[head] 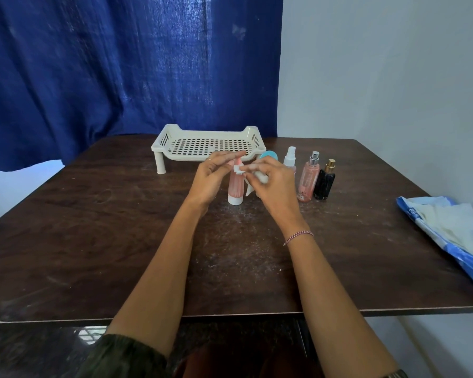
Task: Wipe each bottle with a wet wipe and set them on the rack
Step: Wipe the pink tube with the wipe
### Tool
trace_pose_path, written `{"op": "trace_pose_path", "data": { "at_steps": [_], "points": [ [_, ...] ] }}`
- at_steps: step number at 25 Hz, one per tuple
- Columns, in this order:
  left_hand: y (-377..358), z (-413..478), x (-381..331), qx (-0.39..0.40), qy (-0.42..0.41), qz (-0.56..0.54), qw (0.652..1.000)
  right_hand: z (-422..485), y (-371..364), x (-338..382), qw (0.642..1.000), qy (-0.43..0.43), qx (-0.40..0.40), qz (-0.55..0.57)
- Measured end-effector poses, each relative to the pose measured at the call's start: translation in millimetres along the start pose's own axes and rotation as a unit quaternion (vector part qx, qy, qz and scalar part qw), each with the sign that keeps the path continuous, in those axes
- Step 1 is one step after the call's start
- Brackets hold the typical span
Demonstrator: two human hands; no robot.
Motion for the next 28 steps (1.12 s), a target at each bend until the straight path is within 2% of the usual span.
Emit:
{"op": "trace_pose_path", "data": {
  "at_steps": [3,7,12,14,18,23,28],
  "points": [
    [1.0,0.1,0.2,-0.008,-0.006,0.0,1.0,0.0,-1.0,1.9,1.0,0.009,0.0,-0.01],
    [2.5,-0.8,-3.1,-0.027,-0.023,0.01,0.999,-2.6,-10.1,0.4,0.997,0.018,0.075,-0.009],
    [2.0,-1.2,-5.3,-0.05,-0.043,0.009,0.998,-0.9,-3.3,3.0,1.0,0.014,-0.005,0.004],
    [2.5,-0.3,-4.2,-0.054,-0.043,0.015,0.998,-0.4,-5.0,1.0,1.0,-0.001,-0.003,0.018],
    [5.7,0.0,-3.8,-0.065,-0.043,0.02,0.997,-1.6,-14.5,-2.3,0.998,-0.011,0.061,0.011],
    [5.2,-0.4,-3.2,-0.06,-0.04,0.01,0.997,-0.4,-7.8,-0.4,1.0,-0.004,0.005,0.007],
    [4.5,0.6,-1.1,-0.056,-0.031,0.017,0.998,-1.5,-21.6,-11.2,0.994,-0.045,0.099,-0.022]
  ]
}}
Point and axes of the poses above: each hand's wrist, its own z-axis towards the middle knuckle, its own y-axis out of the back of the hand, x = y × z, the point moved 7 cm from there along z, towards the middle knuckle, and after that the axes turned 1 degree about x, right-handed, at the moved point
